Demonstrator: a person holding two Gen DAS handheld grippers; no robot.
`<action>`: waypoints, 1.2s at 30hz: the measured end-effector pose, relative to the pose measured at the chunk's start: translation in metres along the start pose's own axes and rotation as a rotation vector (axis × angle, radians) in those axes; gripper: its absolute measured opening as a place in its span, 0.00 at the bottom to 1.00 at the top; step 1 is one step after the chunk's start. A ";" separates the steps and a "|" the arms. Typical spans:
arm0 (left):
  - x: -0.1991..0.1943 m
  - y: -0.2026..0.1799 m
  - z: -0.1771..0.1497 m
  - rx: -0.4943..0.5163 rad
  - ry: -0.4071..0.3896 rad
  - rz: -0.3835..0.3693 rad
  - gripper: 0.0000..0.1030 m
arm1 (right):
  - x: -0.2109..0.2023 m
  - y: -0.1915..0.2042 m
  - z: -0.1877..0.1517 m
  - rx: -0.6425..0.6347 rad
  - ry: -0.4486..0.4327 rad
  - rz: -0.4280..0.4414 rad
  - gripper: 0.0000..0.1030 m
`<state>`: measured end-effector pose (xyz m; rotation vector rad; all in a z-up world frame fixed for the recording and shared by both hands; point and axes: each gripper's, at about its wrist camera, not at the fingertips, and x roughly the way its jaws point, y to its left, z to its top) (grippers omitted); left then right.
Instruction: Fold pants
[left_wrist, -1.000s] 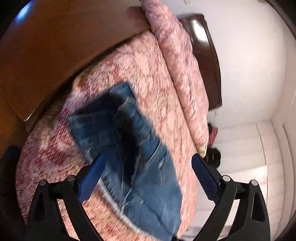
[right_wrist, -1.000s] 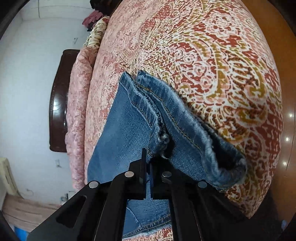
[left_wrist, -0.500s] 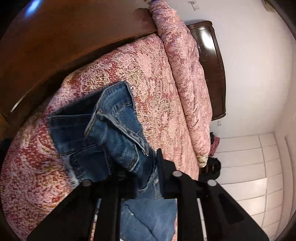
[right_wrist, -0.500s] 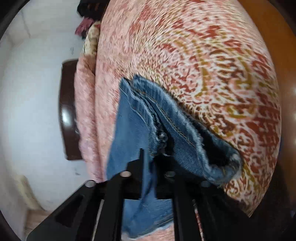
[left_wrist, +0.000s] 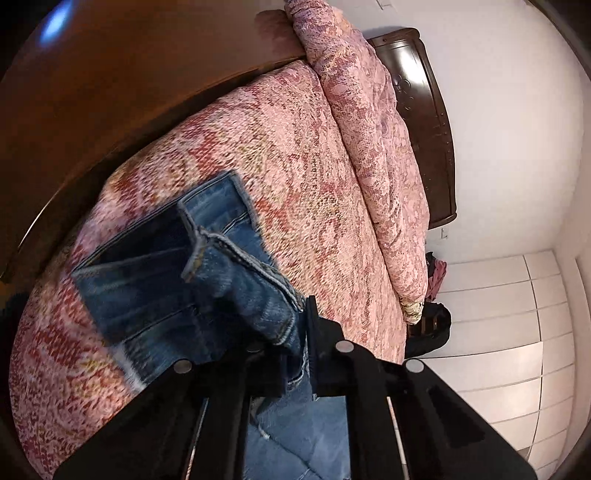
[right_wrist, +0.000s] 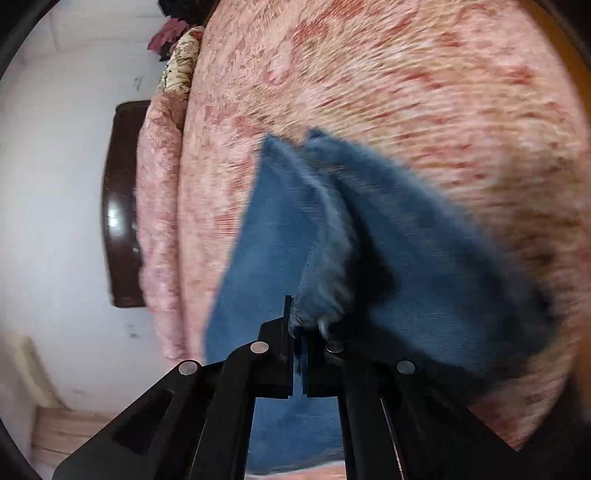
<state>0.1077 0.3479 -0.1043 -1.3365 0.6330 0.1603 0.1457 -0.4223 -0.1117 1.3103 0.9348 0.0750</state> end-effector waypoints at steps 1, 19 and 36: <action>0.004 -0.005 0.006 0.000 0.001 -0.005 0.06 | 0.000 0.018 0.004 -0.033 0.000 0.026 0.02; -0.009 0.049 0.011 0.214 0.139 0.173 0.07 | -0.057 -0.053 -0.038 -0.120 -0.015 -0.072 0.01; -0.009 0.001 -0.003 0.531 0.172 0.454 0.09 | -0.054 -0.021 -0.047 -0.312 0.027 -0.235 0.01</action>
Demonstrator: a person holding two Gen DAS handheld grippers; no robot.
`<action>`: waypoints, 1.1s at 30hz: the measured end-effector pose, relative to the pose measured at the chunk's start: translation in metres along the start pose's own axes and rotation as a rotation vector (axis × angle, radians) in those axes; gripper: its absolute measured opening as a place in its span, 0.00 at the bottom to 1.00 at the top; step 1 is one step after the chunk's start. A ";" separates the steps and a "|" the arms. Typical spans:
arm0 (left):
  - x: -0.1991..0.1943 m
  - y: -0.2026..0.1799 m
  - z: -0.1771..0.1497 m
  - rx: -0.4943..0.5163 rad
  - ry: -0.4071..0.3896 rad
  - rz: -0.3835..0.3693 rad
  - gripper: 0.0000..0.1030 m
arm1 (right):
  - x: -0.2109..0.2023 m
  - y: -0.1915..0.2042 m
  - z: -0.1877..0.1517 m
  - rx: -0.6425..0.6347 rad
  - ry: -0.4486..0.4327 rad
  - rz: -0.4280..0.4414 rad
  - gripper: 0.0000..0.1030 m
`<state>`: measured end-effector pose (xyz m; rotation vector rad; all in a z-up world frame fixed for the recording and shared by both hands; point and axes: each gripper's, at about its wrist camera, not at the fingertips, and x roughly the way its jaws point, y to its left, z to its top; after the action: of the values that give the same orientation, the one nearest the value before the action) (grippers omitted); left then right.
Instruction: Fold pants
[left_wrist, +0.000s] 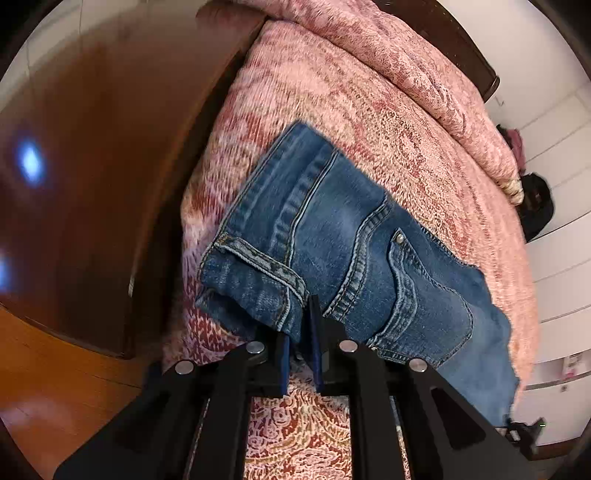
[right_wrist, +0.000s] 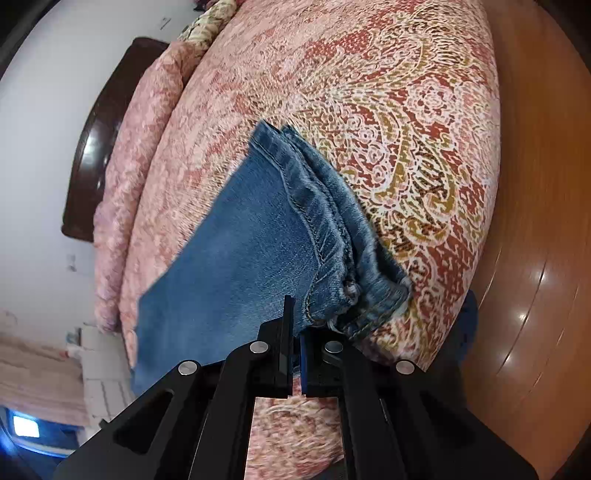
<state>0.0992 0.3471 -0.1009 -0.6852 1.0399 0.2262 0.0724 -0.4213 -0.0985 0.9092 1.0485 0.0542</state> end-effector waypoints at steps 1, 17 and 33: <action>-0.009 -0.011 0.005 0.047 -0.047 0.002 0.09 | -0.013 0.001 -0.001 -0.017 -0.010 0.025 0.01; 0.001 -0.002 -0.001 0.020 -0.030 0.003 0.10 | -0.020 0.000 -0.002 -0.047 -0.031 -0.016 0.01; 0.006 0.004 -0.016 0.033 -0.016 -0.005 0.11 | -0.006 -0.001 0.011 -0.102 -0.053 -0.154 0.02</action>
<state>0.0884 0.3397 -0.1130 -0.6552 1.0243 0.2098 0.0774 -0.4318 -0.0930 0.7321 1.0543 -0.0447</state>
